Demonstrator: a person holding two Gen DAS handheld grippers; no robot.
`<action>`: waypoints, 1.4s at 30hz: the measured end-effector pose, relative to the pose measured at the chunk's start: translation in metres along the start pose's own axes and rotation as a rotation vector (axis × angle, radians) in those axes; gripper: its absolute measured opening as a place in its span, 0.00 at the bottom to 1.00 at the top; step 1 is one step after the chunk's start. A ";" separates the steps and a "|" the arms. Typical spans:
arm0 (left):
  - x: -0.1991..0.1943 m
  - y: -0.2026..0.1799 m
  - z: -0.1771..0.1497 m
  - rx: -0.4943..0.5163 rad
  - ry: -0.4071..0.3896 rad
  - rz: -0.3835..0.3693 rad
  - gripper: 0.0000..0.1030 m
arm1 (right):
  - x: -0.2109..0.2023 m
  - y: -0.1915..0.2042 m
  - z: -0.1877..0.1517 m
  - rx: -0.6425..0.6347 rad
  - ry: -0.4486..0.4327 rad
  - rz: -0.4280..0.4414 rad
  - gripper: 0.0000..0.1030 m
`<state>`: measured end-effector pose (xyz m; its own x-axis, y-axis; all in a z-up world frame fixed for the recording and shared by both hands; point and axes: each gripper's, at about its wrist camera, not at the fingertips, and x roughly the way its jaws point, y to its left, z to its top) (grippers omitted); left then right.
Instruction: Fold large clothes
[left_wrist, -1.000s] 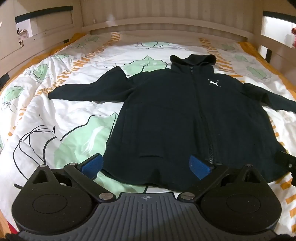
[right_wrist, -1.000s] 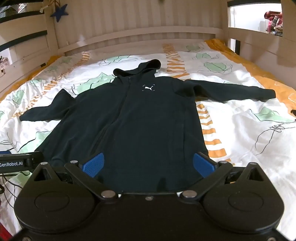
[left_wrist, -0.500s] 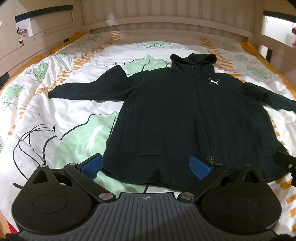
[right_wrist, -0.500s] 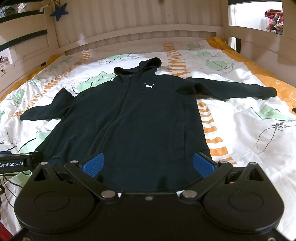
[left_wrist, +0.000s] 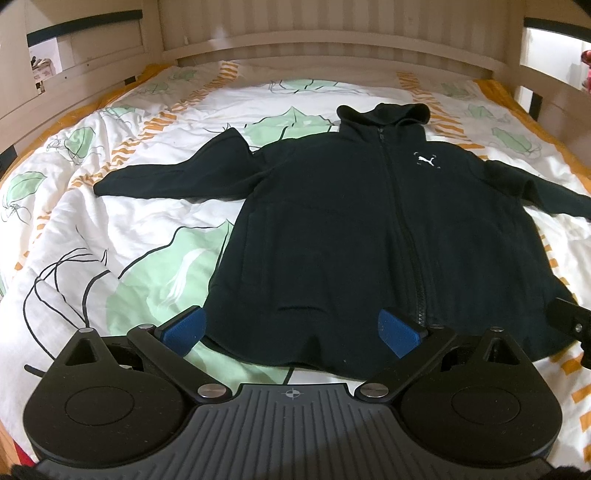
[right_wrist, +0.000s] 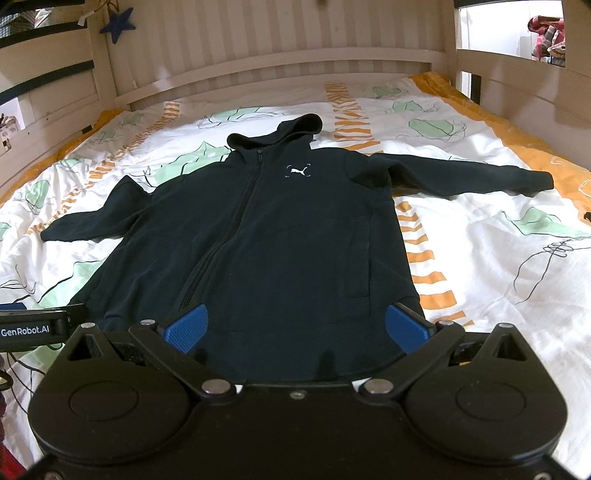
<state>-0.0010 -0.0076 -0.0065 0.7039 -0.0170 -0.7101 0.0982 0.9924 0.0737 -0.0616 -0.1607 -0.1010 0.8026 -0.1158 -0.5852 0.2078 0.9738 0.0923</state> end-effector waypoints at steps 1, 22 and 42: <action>0.000 0.000 0.000 0.000 0.001 0.000 0.98 | 0.000 0.000 0.000 0.000 0.000 0.001 0.99; 0.005 -0.003 -0.003 0.001 0.008 0.000 0.98 | 0.008 0.002 0.005 0.006 0.008 0.021 0.99; 0.045 0.013 0.034 -0.009 0.013 -0.093 0.98 | 0.050 -0.001 0.027 0.002 0.038 0.052 0.99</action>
<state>0.0561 0.0002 -0.0137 0.6829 -0.1077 -0.7226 0.1566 0.9877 0.0008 -0.0063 -0.1729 -0.1089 0.7904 -0.0572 -0.6099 0.1673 0.9779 0.1251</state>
